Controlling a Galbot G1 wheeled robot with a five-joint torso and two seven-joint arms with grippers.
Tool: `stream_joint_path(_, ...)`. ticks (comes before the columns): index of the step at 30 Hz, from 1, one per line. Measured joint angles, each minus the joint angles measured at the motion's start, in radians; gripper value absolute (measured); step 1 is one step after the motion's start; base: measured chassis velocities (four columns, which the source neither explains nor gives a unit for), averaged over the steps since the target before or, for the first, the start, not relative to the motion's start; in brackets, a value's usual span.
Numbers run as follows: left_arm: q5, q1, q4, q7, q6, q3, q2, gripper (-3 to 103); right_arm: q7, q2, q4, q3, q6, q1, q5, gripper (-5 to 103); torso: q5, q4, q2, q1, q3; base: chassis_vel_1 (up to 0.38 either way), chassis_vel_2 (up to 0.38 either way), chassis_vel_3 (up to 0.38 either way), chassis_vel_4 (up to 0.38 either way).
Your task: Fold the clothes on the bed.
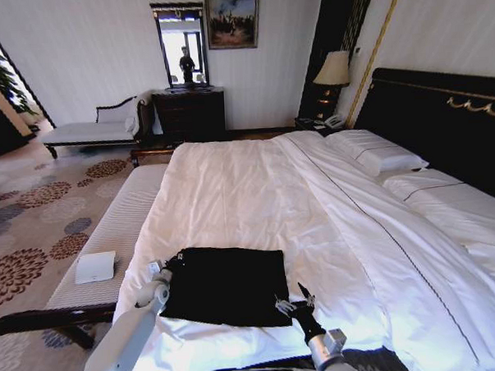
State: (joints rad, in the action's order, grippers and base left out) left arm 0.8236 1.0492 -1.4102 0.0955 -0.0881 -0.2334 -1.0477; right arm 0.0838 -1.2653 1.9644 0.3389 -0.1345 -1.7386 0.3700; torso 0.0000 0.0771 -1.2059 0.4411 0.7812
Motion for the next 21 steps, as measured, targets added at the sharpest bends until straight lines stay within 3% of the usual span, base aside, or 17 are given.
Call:
stream_joint_path(6, -0.009, 0.051, -0.069, -0.001, 0.021, -0.034, 0.026, 1, 0.025, 0.029, -0.010, 0.013, 0.039, 0.084, 0.084, 100, 0.0000, 0.0001, 0.000, 0.000, 0.000, 0.000, 0.000, 0.000, 0.000)
stream_joint_path(12, -0.011, 0.121, -0.144, -0.015, 0.067, -0.082, 0.053, 1, 0.083, 0.117, -0.103, -0.018, 0.112, 0.276, 0.229, 100, -0.0001, -0.0003, 0.000, 0.000, 0.000, 0.000, 0.000, 0.000, 0.000)
stream_joint_path(17, -0.013, 0.180, -0.206, -0.001, 0.071, -0.100, 0.060, 1, 0.101, 0.162, -0.233, -0.073, 0.247, 0.503, 0.564, 100, 0.0000, -0.0002, 0.000, 0.000, 0.000, 0.000, 0.000, 0.000, 0.000)
stream_joint_path(18, -0.013, 0.180, -0.206, -0.001, 0.071, -0.100, 0.060, 1, 0.101, 0.162, -0.233, -0.073, 0.247, 0.503, 0.564, 100, 0.0000, -0.0002, 0.000, 0.000, 0.000, 0.000, 0.000, 0.000, 0.000)
stream_joint_path(21, -0.021, 0.192, -0.223, 0.009, 0.070, -0.096, 0.057, 1, 0.096, 0.132, -0.338, -0.093, 0.289, 0.610, 0.680, 100, 0.0000, -0.0005, 0.000, 0.000, 0.000, 0.000, 0.000, 0.000, 0.000)
